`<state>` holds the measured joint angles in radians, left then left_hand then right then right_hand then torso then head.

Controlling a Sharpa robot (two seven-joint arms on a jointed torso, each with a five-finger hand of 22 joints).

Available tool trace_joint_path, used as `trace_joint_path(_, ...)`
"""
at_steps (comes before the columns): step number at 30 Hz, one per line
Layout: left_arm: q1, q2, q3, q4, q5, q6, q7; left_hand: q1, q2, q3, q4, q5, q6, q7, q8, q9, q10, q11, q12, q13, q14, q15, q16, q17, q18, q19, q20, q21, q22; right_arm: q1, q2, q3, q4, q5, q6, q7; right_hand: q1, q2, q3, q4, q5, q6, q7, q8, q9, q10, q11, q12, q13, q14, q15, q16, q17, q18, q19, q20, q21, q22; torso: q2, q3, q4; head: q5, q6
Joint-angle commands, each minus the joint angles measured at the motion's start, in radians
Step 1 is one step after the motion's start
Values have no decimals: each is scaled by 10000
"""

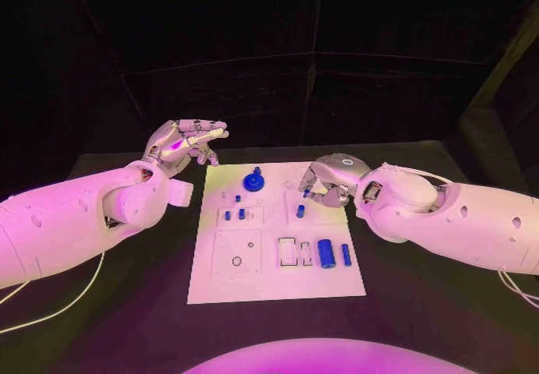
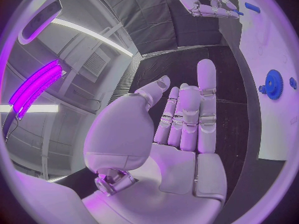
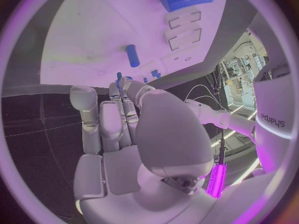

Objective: Assemble the parts on the task board

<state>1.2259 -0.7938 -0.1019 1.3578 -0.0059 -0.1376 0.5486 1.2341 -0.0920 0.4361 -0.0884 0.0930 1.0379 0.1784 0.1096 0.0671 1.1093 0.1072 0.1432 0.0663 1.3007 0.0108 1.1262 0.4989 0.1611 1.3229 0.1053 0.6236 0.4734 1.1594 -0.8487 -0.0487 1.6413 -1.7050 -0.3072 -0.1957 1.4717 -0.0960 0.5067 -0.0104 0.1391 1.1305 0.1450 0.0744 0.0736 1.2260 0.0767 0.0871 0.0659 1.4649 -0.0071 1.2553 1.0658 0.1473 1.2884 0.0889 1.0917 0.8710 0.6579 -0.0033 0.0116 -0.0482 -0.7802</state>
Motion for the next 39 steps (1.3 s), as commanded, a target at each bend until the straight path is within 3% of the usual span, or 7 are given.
trace_joint_path(1,13,45,9,4,52,145,24,-11,43,-77,-23,27,-74,22,-4,5,-80,10,68,2,-82,29,-63,-20,196,-54,13,-44,-15,18,95,10,306,158,-262,110,-99,-43,96,-17,0,59,21,-63,-11,78,-29,-19,17,348,-73,61,-13,-78,92,5,72,10,11,0,51,120,-8)
trace_joint_path(6,13,105,7,-17,52,172,17,-11,43,-77,-23,27,-74,22,-4,5,-80,10,68,2,-82,29,-63,-20,196,-54,13,-44,-15,12,462,7,605,251,-134,262,-121,-51,150,-49,12,42,34,-76,-17,60,-17,-39,12,345,-67,68,-24,-76,78,7,74,3,18,16,23,373,-65)
trace_joint_path(11,12,170,6,-26,53,201,8,-13,44,-84,-22,26,-78,24,-2,6,-85,12,70,2,-88,31,-68,-32,196,-55,14,-49,-17,-67,992,1,609,294,107,408,-156,-52,201,-70,11,15,48,-89,-25,33,-3,-64,8,337,-57,61,-56,-70,51,13,58,-30,13,-17,24,641,-94)
trace_joint_path(14,12,203,6,-16,53,216,4,-15,45,-91,-21,26,-81,26,-1,6,-89,14,73,2,-93,33,-72,-44,196,-56,15,-52,-20,-231,1268,-1,510,304,241,457,-159,-51,205,-71,10,14,50,-90,-25,32,-2,-65,8,338,-56,67,-49,-72,55,13,66,-19,7,-42,39,803,-148)
trace_joint_path(17,13,244,6,-17,52,236,21,-15,45,-91,-21,26,-81,26,-1,6,-89,14,73,2,-93,33,-72,-44,196,-56,15,-52,-20,-505,1583,-3,316,233,372,508,-163,-50,208,-72,9,13,51,-90,-26,30,-1,-67,8,339,-55,73,-40,-74,58,14,73,-8,12,-19,17,1012,-205)
trace_joint_path(23,13,279,6,-19,52,258,10,-14,51,-102,-20,27,-89,28,2,6,-97,16,78,3,-97,36,-68,-38,195,-59,17,-60,-25,-885,2011,-3,-75,105,529,561,-189,-55,237,-87,10,-11,62,-99,-31,11,10,-82,5,339,-48,85,-38,-72,45,19,71,-18,9,-6,1,1281,-338)
trace_joint_path(39,13,345,7,-41,52,325,-9,11,103,-112,-21,37,-103,28,16,9,-117,17,97,5,-116,39,-72,-65,196,-65,23,-81,-39,-1203,2593,0,-605,-184,586,567,-224,-61,253,-93,8,-29,73,-103,-35,-2,19,-94,5,336,-40,87,-48,-70,34,24,70,-25,15,-2,-13,1537,-505)
